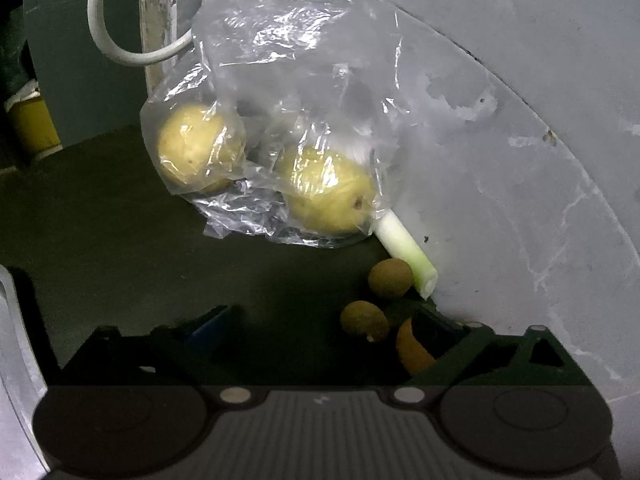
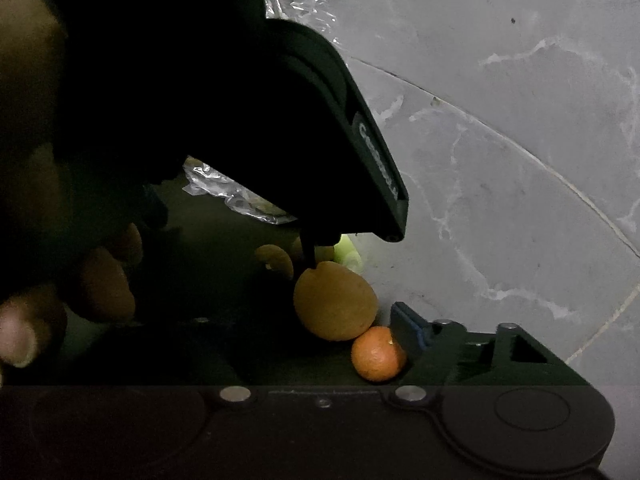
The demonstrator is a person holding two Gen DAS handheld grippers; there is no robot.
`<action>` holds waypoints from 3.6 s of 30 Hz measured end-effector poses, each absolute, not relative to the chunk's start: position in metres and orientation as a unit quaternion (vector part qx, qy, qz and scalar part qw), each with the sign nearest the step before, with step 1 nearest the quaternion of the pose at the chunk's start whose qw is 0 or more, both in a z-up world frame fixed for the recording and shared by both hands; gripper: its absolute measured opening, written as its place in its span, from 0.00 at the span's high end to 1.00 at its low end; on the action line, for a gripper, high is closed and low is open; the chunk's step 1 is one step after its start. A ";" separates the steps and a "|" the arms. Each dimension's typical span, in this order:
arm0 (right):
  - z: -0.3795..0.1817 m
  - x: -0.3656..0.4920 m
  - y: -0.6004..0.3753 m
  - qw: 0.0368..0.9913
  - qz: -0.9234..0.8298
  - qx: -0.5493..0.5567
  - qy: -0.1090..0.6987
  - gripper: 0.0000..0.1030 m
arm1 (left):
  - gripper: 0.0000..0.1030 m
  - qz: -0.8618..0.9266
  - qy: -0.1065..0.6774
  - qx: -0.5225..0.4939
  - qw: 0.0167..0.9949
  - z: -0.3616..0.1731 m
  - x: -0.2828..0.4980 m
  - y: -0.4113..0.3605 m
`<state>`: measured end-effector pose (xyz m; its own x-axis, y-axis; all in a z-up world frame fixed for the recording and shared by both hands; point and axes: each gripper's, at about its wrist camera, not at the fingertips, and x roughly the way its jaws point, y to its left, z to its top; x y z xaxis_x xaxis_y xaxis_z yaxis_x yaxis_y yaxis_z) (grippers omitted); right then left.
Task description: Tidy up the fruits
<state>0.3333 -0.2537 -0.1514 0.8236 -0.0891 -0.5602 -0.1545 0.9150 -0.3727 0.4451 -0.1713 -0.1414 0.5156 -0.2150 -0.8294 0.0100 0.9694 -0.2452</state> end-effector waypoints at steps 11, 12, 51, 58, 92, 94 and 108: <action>-0.153 0.326 -0.260 0.936 0.011 -0.207 0.285 0.49 | 0.20 -0.074 0.491 -0.129 0.858 -0.139 0.443 -0.167; -0.153 0.325 -0.259 0.936 0.011 -0.208 0.284 0.50 | 0.21 -0.076 0.491 -0.132 0.858 -0.139 0.442 -0.167; -0.152 0.306 -0.264 0.934 0.050 -0.222 0.275 0.53 | 0.74 -0.114 0.494 -0.158 0.847 -0.145 0.438 -0.169; -0.146 0.281 -0.258 0.935 0.059 -0.212 0.278 0.53 | 0.74 -0.108 0.491 -0.152 0.851 -0.138 0.418 -0.156; -0.105 0.162 -0.152 0.939 0.117 -0.218 0.238 0.54 | 0.74 -0.016 0.459 -0.188 0.868 -0.098 0.275 -0.022; -0.106 0.155 -0.147 0.938 0.120 -0.218 0.242 0.54 | 0.74 -0.010 0.460 -0.188 0.868 -0.098 0.267 -0.017; -0.104 0.123 -0.138 0.940 0.113 -0.211 0.242 0.54 | 0.74 -0.004 0.468 -0.169 0.867 -0.105 0.244 -0.014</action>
